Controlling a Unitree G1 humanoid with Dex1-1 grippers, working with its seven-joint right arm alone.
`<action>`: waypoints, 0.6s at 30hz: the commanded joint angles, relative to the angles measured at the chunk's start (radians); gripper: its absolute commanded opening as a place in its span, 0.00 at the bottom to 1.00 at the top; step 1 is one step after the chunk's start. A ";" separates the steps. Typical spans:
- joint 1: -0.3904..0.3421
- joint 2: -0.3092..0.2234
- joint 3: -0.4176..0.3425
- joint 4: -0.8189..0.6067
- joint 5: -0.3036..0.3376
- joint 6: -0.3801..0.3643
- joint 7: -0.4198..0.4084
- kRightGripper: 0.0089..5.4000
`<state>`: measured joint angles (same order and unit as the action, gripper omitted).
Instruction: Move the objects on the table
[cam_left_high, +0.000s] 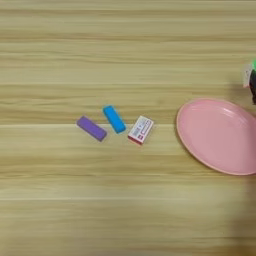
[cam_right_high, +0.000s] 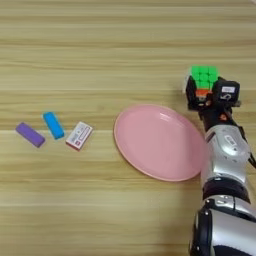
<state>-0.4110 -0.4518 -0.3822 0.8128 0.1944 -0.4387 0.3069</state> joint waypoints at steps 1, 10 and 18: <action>0.045 -0.006 0.011 -0.324 0.024 0.097 -0.031 0.61; 0.297 0.072 0.019 -0.816 0.047 0.340 -0.056 0.61; 0.466 0.084 0.004 -1.147 0.105 0.544 -0.052 0.61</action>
<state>0.0614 -0.3420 -0.3597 -0.2362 0.2818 0.0909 0.2661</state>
